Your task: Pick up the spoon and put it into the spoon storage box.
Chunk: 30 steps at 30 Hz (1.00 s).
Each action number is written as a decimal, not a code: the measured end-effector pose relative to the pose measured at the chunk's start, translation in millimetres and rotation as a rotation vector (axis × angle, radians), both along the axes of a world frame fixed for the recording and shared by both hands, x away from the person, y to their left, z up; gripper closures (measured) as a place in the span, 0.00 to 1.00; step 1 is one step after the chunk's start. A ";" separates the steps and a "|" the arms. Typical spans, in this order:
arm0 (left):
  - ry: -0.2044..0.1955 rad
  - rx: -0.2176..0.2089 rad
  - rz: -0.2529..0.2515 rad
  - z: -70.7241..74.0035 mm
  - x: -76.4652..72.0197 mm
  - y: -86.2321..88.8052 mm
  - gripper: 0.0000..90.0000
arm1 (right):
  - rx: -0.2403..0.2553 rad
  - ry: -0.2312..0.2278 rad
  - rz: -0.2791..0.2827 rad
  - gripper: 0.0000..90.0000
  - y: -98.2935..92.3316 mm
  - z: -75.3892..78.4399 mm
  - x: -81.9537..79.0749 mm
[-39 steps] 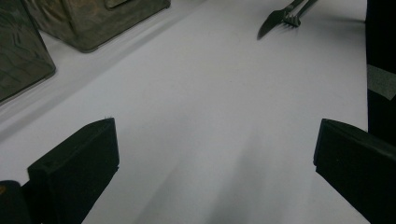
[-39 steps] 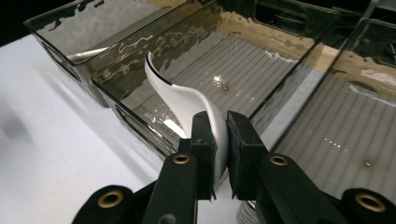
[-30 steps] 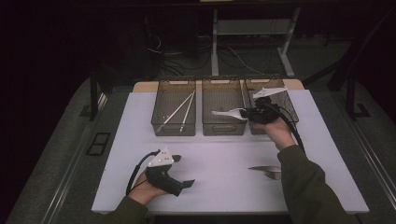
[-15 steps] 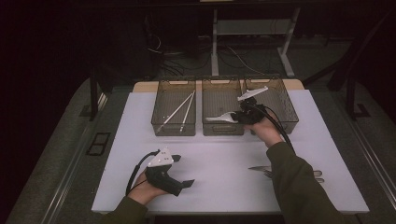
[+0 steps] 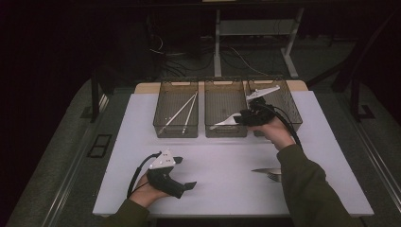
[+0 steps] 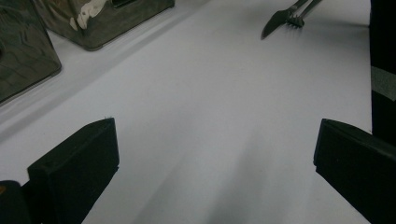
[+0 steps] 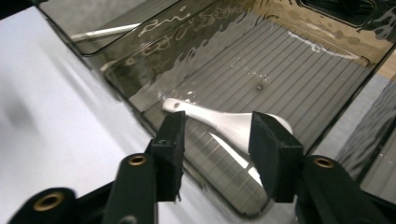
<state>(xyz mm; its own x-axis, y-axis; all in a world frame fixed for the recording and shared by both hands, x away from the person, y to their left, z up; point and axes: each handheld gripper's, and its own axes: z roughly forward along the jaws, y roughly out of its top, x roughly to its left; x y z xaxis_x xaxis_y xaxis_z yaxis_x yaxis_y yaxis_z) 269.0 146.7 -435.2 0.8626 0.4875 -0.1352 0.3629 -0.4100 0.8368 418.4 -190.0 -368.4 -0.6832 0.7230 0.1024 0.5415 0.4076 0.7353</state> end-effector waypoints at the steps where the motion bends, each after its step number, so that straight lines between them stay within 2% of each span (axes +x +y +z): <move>1: -0.001 0.006 -0.003 0.3 0.3 0.6 0.00 | 0.001 0.000 0.006 0.60 -1.8 1.8 -1.8; 5: 0.000 0.005 -0.002 0.2 0.2 0.4 0.00 | 0.016 -0.015 0.033 0.55 -10.1 10.9 -10.0; 9: -0.001 0.005 -0.002 0.4 0.6 1.4 0.00 | 0.043 -0.029 0.032 0.51 -21.2 19.7 -20.8; 14: 0.000 0.007 0.004 0.5 0.9 2.5 0.00 | 0.084 -0.041 0.039 0.49 -38.9 22.9 -36.3; 18: 0.002 0.002 0.013 0.3 1.5 3.2 0.00 | 0.084 -0.030 0.047 0.48 -51.6 19.0 -48.4; 24: 0.007 0.001 0.023 -0.1 2.0 4.2 0.00 | 0.093 -0.019 0.028 0.48 -74.2 2.1 -65.8; 26: 0.010 0.003 0.024 -0.3 2.5 4.2 0.00 | 0.081 -0.008 0.021 0.48 -81.2 -3.7 -69.7; 30: 0.004 0.006 0.018 -0.1 1.8 3.1 0.00 | 0.084 -0.005 0.019 0.48 -91.9 -9.4 -79.5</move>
<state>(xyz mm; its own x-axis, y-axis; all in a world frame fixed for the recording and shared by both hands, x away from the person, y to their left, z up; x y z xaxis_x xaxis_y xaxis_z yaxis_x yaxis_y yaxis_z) 270.8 149.7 -435.3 0.8530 0.5039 -0.1357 0.3737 -0.4082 0.8329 338.8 -281.8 -377.8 -0.6970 0.6992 0.1589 0.5308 0.3542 0.7700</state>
